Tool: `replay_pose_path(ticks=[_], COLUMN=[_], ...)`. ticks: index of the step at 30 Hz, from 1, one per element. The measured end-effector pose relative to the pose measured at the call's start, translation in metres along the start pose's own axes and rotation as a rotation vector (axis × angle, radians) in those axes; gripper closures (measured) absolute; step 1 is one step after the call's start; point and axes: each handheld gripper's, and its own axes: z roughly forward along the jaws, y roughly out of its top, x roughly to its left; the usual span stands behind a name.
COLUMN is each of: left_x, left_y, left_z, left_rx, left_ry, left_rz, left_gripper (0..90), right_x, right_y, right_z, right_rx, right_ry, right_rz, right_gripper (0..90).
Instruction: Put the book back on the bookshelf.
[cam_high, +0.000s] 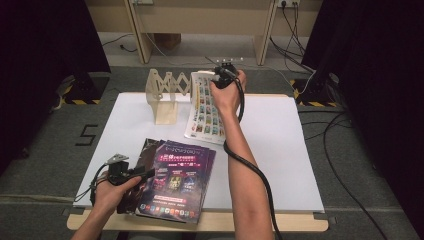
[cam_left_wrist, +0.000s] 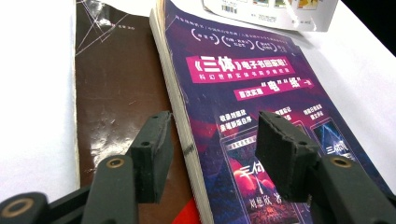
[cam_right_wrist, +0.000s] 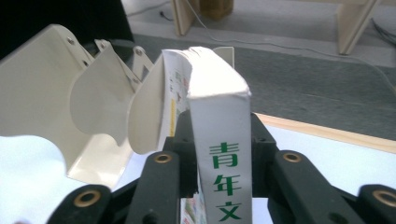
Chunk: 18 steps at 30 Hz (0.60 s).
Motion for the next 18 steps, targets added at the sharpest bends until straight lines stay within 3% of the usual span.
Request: replay_pose_path(ticks=[2,4,9,11,13,14,15,18], left_x=[0.0,0.001,0.002,0.001,0.0,0.0,0.0,-0.001], left_y=[0.0,0.001,0.002,0.001,0.001,0.001,0.001,0.001], left_z=[-0.001,-0.001,-0.001,-0.001,-0.001,-0.001,-0.001,-0.001], left_rx=[0.001,-0.005,-0.006,-0.004,-0.005,-0.004,-0.005,-0.007], left_ry=[0.001,0.002,0.002,0.004,-0.001,-0.002,-0.004,-0.003], left_rz=[0.003,-0.001,-0.003,0.0,-0.001,0.002,0.003,0.001], left_gripper=[44.8,44.8,44.8,44.8,44.8,44.8,44.8,44.8], right_x=[0.005,0.008,0.012,0.015,0.023,0.023,0.027,0.029], right_y=[0.0,0.001,0.006,0.009,0.012,0.012,0.013,0.014], right_z=[-0.003,-0.01,-0.036,-0.046,-0.055,-0.055,-0.057,-0.057], right_rx=[0.001,-0.019,-0.091,-0.133,-0.216,-0.216,-0.267,-0.307], right_ry=[-0.027,-0.038,-0.013,-0.017,-0.033,-0.033,-0.056,-0.08], right_rz=[-0.031,-0.032,0.023,0.027,0.035,0.035,0.036,0.046], right_gripper=[73.8,74.1,74.3,74.3,74.3,74.3,74.3,74.3])
